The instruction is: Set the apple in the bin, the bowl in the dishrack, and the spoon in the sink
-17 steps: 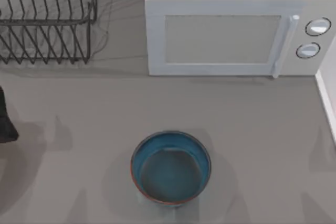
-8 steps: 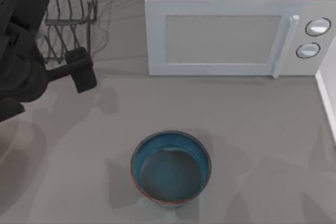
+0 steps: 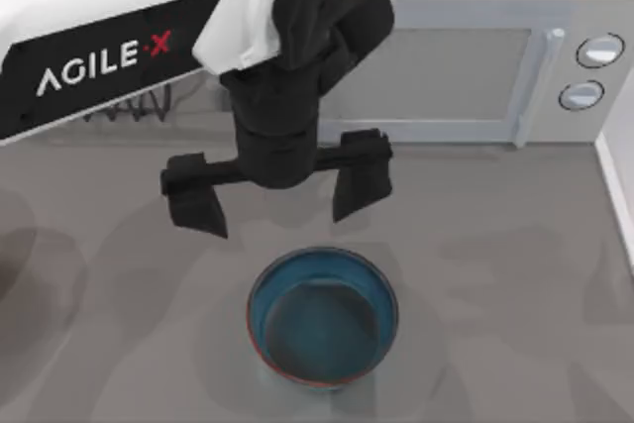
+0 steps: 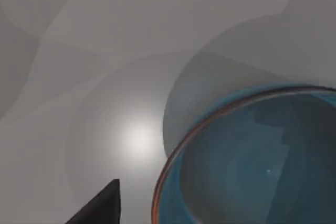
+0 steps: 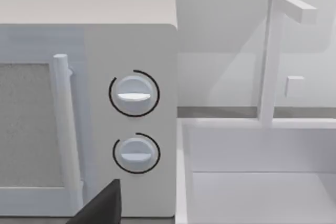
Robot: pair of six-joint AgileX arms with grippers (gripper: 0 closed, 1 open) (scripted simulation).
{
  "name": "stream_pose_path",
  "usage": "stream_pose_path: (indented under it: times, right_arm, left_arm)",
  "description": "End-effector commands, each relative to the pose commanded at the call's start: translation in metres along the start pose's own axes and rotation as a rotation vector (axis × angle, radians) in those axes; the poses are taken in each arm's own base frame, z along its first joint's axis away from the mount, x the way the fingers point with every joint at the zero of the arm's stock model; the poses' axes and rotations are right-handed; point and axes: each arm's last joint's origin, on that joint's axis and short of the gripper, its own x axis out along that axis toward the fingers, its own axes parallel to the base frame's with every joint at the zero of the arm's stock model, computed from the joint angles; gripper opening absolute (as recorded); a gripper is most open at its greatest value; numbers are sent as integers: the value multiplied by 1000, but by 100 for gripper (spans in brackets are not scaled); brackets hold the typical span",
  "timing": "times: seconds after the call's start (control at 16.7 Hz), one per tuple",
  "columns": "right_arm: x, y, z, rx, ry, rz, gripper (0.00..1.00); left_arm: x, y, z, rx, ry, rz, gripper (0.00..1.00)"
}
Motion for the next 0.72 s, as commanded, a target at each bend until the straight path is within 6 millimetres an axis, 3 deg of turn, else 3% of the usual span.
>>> stream_pose_path:
  times: [0.18,0.36,0.72]
  right_arm:
    - [0,0,0,0,0,0,100]
    - [0,0,0,0,0,0,100]
    - [0,0,0,0,0,0,100]
  left_arm:
    - [0,-50,-25,89,39,7,100]
    - [-5,-80,-48,156,52,-6,100]
    - [-10,-87,-56,177,52,-17,100]
